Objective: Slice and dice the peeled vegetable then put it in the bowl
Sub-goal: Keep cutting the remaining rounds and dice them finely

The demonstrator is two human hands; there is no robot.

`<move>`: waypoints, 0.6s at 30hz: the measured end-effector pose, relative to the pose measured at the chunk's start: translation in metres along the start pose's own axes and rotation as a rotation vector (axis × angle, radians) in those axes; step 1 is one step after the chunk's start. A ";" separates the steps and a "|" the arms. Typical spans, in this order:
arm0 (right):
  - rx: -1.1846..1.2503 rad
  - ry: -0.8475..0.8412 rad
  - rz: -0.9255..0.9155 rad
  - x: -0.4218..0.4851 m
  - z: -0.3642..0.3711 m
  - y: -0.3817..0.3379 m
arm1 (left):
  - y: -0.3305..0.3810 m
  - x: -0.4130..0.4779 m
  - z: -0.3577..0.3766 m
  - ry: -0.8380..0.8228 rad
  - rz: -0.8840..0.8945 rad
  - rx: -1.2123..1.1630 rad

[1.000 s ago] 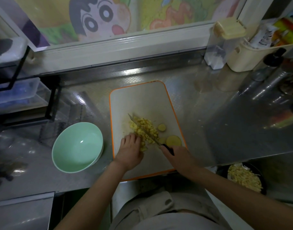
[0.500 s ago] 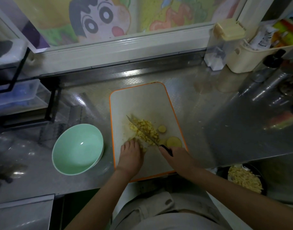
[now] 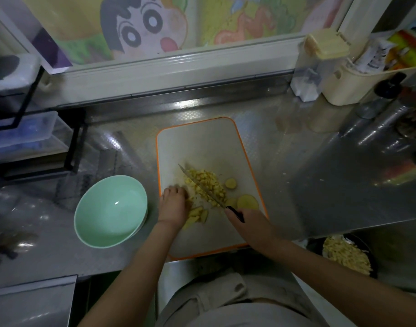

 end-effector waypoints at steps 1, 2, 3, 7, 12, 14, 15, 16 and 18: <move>0.012 0.001 -0.006 -0.001 0.000 0.000 | 0.000 0.000 0.001 -0.010 0.013 -0.020; 0.021 0.000 -0.010 -0.001 0.001 0.001 | 0.000 -0.001 0.000 -0.020 0.021 -0.039; 0.028 0.000 -0.012 -0.002 0.000 0.001 | 0.001 -0.002 -0.001 -0.032 0.030 -0.056; 0.044 -0.016 -0.008 -0.005 -0.002 -0.002 | 0.004 -0.008 -0.006 -0.073 0.084 -0.052; 0.044 -0.029 -0.006 -0.007 -0.004 -0.004 | 0.007 -0.025 -0.008 -0.061 0.097 -0.118; 0.040 -0.027 -0.001 -0.007 -0.004 -0.005 | 0.008 -0.035 -0.002 -0.085 0.134 -0.056; 0.036 -0.027 0.001 -0.008 -0.004 -0.006 | 0.008 -0.040 0.002 -0.081 0.141 -0.033; 0.035 -0.030 0.001 -0.009 -0.004 -0.007 | 0.009 -0.044 0.005 -0.061 0.139 -0.020; 0.040 -0.051 -0.011 -0.011 -0.004 -0.010 | 0.014 -0.051 0.011 -0.013 0.113 -0.010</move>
Point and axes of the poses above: each hand's wrist, its own x-axis towards the middle knuckle, its own z-axis out of the palm, y = z × x, the point moved 2 cm from there along x, towards the middle knuckle, and after that the axes turned 4 degrees about x, right-handed, at the moved point
